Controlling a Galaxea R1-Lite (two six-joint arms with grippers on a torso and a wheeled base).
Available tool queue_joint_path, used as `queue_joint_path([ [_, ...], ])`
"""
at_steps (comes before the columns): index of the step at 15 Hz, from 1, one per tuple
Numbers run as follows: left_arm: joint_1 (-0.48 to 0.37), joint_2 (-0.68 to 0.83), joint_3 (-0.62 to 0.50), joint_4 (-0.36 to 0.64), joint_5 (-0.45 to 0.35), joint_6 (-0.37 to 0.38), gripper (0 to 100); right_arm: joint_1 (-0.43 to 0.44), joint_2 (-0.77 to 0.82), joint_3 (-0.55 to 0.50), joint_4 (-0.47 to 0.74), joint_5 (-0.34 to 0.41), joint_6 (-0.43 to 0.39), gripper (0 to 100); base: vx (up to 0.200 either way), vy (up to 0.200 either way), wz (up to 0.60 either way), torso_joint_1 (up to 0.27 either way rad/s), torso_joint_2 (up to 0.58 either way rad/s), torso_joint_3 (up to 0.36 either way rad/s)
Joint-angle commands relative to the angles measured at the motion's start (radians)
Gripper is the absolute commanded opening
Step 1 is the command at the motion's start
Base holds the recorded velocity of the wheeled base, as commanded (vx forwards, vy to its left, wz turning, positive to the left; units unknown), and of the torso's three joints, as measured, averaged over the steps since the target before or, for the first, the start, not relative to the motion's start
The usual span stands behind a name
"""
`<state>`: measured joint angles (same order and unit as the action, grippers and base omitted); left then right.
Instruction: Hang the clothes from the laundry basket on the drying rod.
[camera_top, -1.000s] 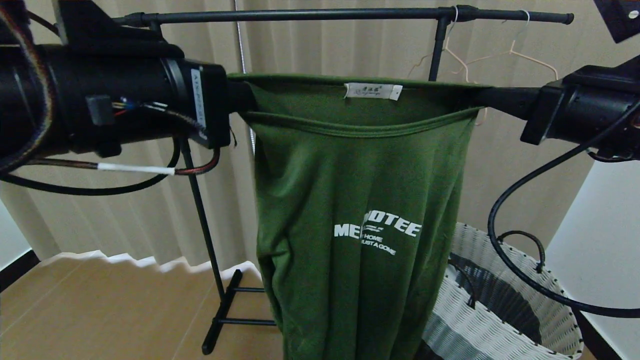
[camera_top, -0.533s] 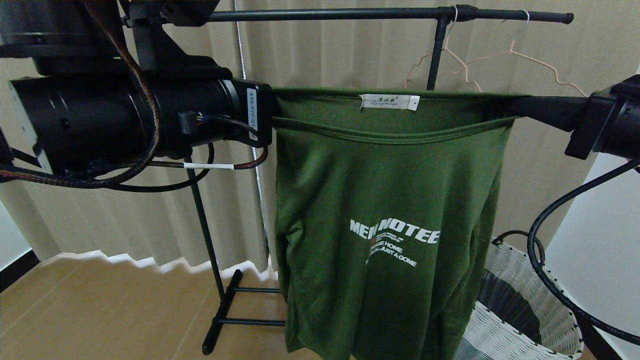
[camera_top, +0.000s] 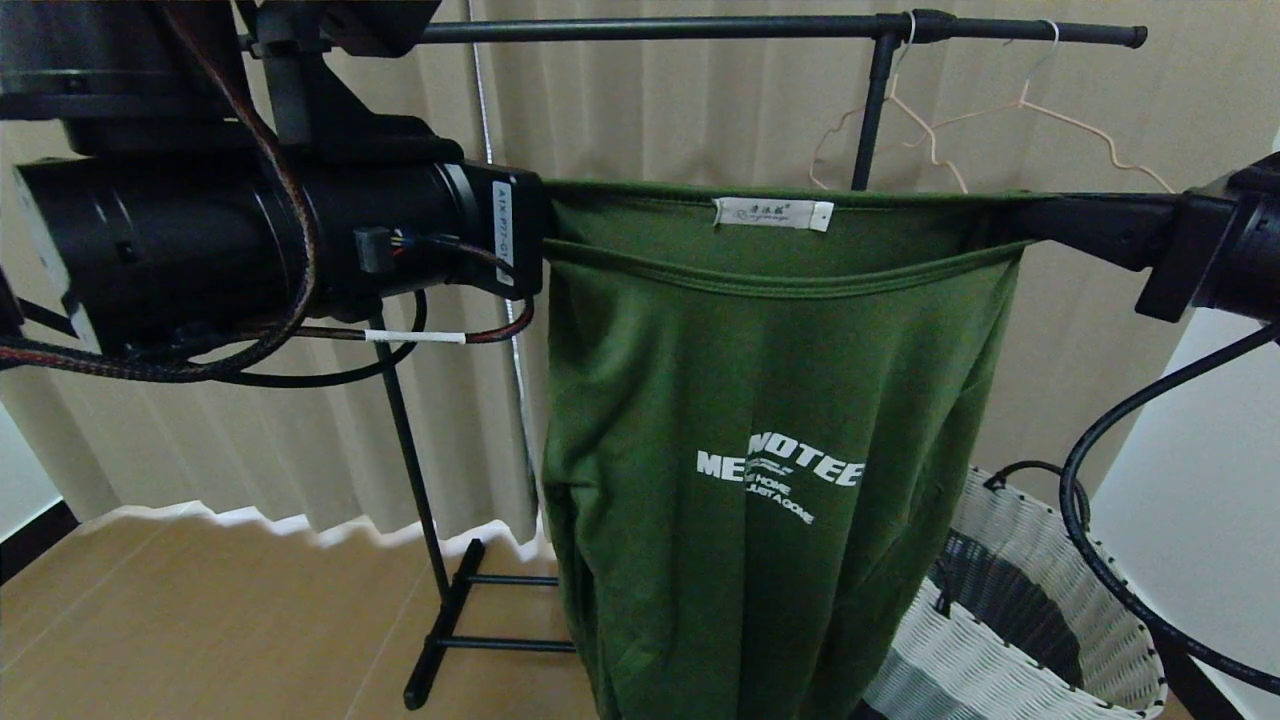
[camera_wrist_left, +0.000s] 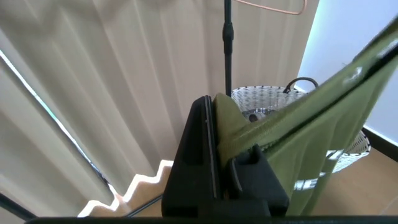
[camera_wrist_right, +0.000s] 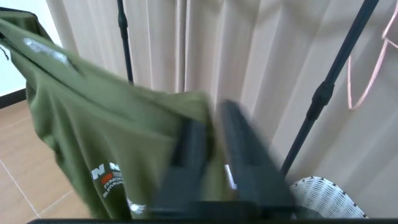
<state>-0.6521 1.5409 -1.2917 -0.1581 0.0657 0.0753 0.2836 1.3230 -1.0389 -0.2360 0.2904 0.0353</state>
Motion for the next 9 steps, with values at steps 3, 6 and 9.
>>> queue_joint_path([
  [3,0.011,-0.002,0.014,0.002,0.019,-0.002,0,0.002,-0.005,0.022,-0.008,0.003,0.001,100,0.000,0.000,0.00,0.000,0.00,0.000],
  [6,0.025,0.004,0.026,0.000,0.118,-0.003,0,0.008,-0.024,0.039,-0.008,0.010,0.001,100,0.000,0.000,0.00,0.000,0.00,0.000],
  [9,0.040,0.007,0.031,0.000,0.124,-0.005,0,0.019,-0.050,0.059,-0.003,0.013,0.003,100,0.000,0.000,0.00,0.000,0.00,0.000],
])
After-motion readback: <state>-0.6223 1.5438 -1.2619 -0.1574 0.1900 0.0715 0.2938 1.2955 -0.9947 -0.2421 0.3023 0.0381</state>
